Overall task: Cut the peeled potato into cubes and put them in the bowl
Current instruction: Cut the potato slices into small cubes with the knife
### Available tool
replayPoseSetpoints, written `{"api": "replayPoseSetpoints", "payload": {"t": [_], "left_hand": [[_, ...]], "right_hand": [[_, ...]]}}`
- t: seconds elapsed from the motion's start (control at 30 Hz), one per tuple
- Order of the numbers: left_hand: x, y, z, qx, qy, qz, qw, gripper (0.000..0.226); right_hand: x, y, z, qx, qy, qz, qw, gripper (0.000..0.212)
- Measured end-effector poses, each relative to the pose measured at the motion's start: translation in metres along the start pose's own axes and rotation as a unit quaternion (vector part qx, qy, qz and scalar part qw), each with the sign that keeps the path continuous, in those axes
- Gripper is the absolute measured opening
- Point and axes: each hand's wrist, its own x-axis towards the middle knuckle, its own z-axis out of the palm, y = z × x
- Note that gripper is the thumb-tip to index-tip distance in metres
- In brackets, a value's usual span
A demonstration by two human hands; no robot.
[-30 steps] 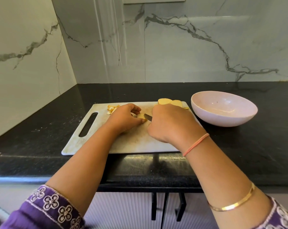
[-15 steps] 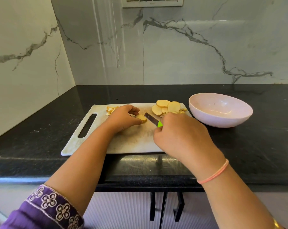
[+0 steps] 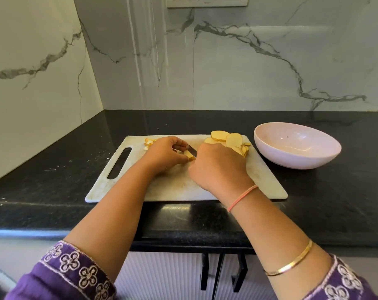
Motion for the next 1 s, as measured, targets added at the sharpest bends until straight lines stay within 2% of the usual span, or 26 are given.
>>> {"api": "replayPoseSetpoints", "payload": {"t": [0.4,0.5,0.87,1.0], "left_hand": [[0.003,-0.006,0.000,0.025,0.017,0.013,0.999,0.036],[0.003,-0.007,0.003,0.025,0.011,0.018,0.999,0.037],[0.003,-0.007,0.001,0.037,0.007,0.010,0.999,0.039],[0.001,-0.009,0.003,0.034,0.015,0.006,0.999,0.037]], "right_hand": [[-0.014,-0.006,-0.005,-0.070,0.006,-0.060,0.996,0.010],[-0.019,-0.003,-0.003,-0.072,-0.003,-0.057,0.996,0.015],[-0.039,-0.007,-0.012,-0.043,-0.028,-0.067,0.996,0.007],[-0.042,0.003,-0.019,-0.021,-0.027,-0.042,0.999,0.026]]}}
